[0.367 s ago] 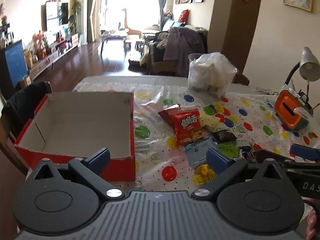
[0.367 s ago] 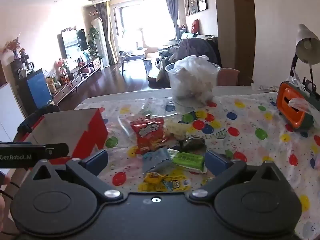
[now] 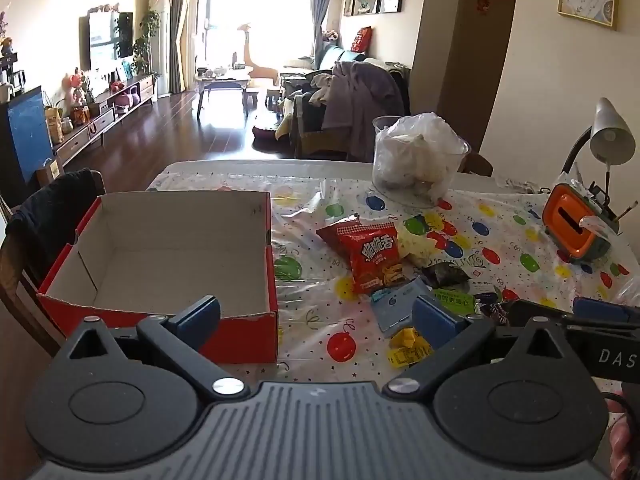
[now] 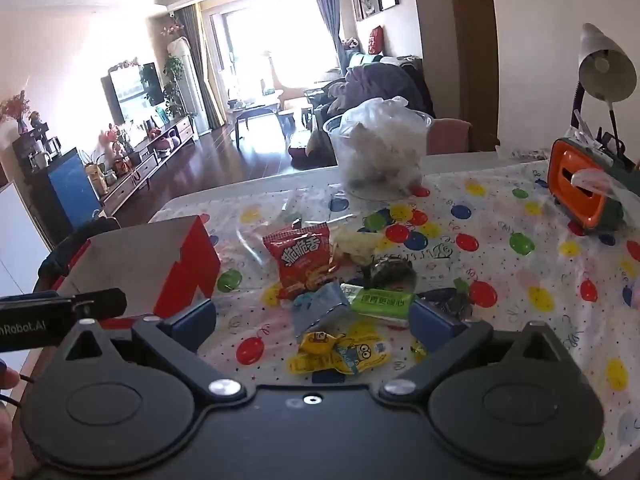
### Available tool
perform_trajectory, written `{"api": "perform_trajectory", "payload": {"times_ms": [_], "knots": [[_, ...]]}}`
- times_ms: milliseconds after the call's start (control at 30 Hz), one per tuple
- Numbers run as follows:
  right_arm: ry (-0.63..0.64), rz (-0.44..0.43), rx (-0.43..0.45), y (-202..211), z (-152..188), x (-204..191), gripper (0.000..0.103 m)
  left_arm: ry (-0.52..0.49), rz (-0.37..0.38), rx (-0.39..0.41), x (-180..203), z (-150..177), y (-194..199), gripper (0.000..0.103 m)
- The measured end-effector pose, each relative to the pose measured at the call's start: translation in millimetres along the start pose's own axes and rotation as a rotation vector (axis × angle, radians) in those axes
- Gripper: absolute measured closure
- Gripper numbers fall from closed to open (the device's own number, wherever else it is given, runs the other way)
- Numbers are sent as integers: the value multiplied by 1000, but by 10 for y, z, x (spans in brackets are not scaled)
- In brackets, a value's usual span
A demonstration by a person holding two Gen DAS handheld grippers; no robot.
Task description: Organize snacks
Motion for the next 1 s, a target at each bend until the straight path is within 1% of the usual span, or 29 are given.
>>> {"api": "perform_trajectory", "payload": {"times_ms": [133, 167, 233, 533, 1000], "knots": [[17, 17, 14, 35, -7, -41, 0, -4, 4, -2, 2, -4, 69, 0], [19, 18, 16, 44, -7, -43, 0, -1, 14, -6, -87, -2, 79, 0], [22, 20, 15, 54, -7, -50, 0, -6, 21, -9, -99, -4, 106, 0], [25, 7, 5, 71, -19, -75, 0, -23, 25, -19, -92, -2, 154, 0], [30, 18, -6, 57, -12, -72, 0, -31, 20, -28, -31, 60, 83, 0]]}}
Point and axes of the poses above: each gripper's, at about its wrist camera, not at the fingertips, and y roughly against the way its jaws point, x to its right, z to its underside, the point moved 4 cm from there along -y, roughly the way its jaws point, and after that the axes turned 10 degrees about x, right-handed, at the moved point
